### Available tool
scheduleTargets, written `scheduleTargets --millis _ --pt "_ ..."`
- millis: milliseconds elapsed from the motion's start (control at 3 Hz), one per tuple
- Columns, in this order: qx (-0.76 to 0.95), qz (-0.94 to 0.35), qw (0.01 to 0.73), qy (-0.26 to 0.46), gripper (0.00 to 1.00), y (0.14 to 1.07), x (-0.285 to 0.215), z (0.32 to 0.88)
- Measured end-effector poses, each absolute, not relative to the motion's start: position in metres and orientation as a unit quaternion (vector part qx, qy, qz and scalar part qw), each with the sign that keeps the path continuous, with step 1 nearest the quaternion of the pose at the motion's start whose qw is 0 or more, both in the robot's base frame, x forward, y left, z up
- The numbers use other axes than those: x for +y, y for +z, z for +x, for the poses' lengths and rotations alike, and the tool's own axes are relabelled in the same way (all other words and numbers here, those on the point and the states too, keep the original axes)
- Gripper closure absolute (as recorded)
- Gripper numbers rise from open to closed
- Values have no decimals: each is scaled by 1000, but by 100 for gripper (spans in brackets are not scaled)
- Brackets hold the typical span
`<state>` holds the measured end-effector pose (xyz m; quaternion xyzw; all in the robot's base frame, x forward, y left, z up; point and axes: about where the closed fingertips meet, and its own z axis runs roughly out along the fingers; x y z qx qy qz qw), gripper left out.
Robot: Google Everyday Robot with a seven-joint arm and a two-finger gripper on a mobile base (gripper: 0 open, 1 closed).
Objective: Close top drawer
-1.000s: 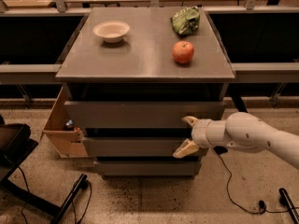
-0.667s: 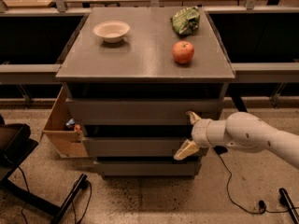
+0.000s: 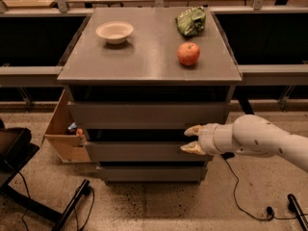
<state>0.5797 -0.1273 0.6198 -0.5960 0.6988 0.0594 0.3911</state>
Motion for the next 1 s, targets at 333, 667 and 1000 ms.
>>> scheduleTargets --millis 333,667,1000 --pt "698 -653 291 34 81 620 -138 523" --pt "701 -689 181 -5 100 643 -167 479" --pt "708 -686 134 -103 76 729 -190 456"
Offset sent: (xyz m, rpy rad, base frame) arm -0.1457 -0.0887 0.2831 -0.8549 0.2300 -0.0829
